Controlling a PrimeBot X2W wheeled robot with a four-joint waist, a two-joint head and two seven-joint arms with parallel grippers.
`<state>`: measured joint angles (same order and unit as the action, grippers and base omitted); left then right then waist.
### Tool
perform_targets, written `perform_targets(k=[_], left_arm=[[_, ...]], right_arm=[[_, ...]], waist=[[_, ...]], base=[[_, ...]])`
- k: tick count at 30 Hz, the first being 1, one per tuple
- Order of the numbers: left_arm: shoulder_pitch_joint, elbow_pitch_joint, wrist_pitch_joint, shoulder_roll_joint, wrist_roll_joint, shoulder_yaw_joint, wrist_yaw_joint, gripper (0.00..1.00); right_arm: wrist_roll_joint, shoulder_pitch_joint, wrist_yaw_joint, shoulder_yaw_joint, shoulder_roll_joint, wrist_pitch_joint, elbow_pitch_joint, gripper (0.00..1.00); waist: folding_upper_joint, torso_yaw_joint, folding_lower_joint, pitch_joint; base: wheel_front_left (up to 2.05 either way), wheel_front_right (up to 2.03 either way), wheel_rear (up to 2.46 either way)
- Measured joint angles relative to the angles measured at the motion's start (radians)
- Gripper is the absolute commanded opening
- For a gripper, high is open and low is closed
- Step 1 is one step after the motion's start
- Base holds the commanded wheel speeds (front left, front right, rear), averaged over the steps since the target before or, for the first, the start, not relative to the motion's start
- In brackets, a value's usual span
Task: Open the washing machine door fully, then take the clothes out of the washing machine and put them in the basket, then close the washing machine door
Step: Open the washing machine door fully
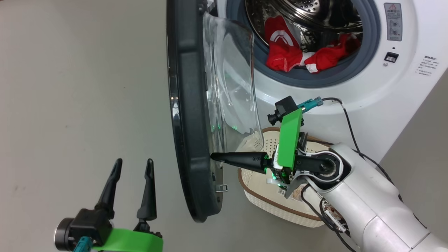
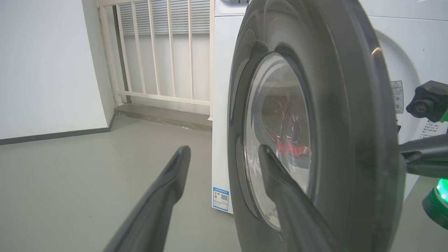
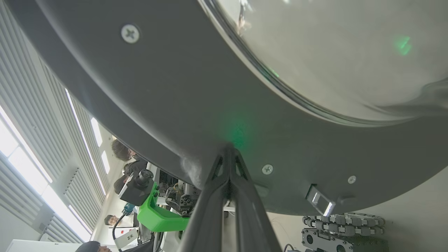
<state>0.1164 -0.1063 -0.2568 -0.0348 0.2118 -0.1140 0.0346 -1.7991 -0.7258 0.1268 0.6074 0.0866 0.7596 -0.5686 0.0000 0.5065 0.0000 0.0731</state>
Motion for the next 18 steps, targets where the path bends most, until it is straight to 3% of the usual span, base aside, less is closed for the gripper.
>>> perform_targets(k=[16,18], left_arm=[[-0.016,-0.016,0.000,0.000,0.008,-0.003,0.000,1.00],[-0.016,-0.022,0.000,0.000,0.008,-0.002,0.000,1.00]], right_arm=[[-0.017,0.004,0.000,0.038,-0.003,-0.032,-0.007,0.01],[0.018,0.013,0.000,0.041,0.006,-0.069,0.019,0.48]], waist=[[0.0000,0.021,0.0000,-0.009],[0.0000,0.018,0.0000,-0.015]], base=[[0.00,0.00,0.00],[0.00,0.00,0.00]])
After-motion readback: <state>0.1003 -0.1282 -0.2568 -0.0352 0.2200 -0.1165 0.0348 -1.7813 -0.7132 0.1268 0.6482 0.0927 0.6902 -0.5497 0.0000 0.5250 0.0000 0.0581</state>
